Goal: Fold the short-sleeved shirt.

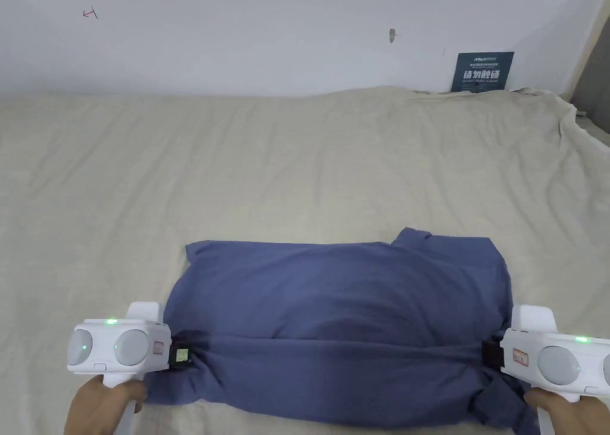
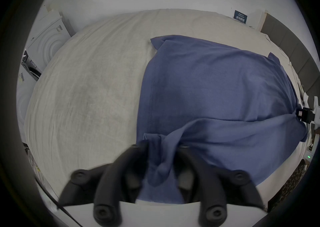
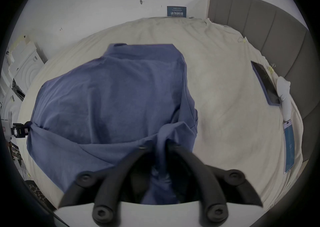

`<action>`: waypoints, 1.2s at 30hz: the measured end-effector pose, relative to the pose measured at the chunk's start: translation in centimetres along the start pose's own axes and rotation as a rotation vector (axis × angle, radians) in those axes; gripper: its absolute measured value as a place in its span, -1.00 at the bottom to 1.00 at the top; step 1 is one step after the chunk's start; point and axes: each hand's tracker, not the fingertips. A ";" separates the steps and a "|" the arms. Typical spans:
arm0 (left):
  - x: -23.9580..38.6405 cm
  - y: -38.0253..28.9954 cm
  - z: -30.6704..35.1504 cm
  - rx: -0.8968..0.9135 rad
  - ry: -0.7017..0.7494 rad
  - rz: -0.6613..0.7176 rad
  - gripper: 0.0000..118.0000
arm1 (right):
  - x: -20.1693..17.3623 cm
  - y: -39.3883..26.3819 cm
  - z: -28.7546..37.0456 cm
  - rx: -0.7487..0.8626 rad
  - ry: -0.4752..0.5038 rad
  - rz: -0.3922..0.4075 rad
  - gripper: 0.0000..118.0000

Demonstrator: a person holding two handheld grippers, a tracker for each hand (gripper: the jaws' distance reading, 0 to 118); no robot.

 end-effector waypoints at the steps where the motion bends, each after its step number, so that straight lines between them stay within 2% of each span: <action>1: -0.1 0.0 0.7 0.007 0.004 0.007 0.61 | -0.5 0.0 1.4 0.022 0.008 0.009 0.04; 2: -0.3 0.0 1.5 0.032 0.004 0.017 0.81 | -0.6 0.2 2.4 0.047 0.016 0.015 0.39; 3: -0.5 0.1 2.3 0.078 -0.011 0.024 0.90 | -0.7 0.3 3.6 0.089 0.032 0.020 0.58; 10: -1.4 -0.6 11.4 0.300 -0.085 0.065 0.91 | -0.9 0.0 14.6 0.338 0.081 0.023 0.59; 15: -1.5 -2.7 16.4 0.416 -0.129 0.123 0.89 | -1.5 -2.5 21.1 0.471 0.063 0.031 0.58; 19: -1.2 -5.2 18.4 0.526 -0.113 0.129 0.76 | -1.7 -4.9 24.1 0.541 0.024 0.032 0.47; 21: -0.8 -6.6 18.8 0.581 -0.092 0.113 0.44 | -1.6 -5.9 24.7 0.566 0.005 0.033 0.22; 24: -0.2 -8.3 18.9 0.595 -0.100 0.121 -0.53 | -1.7 -7.2 25.2 0.594 -0.026 0.043 -0.52; 25: -0.1 -8.9 18.7 0.590 -0.105 0.128 -0.90 | -1.7 -7.6 25.3 0.605 -0.036 0.047 -0.86; 26: 0.0 -9.4 18.7 0.588 -0.094 0.136 -1.00 | -1.8 -8.0 25.4 0.620 -0.056 0.056 -1.00; 36: -0.7 -8.9 16.9 0.460 -0.102 0.130 -1.00 | -0.6 -7.8 24.5 0.607 -0.038 0.043 -1.00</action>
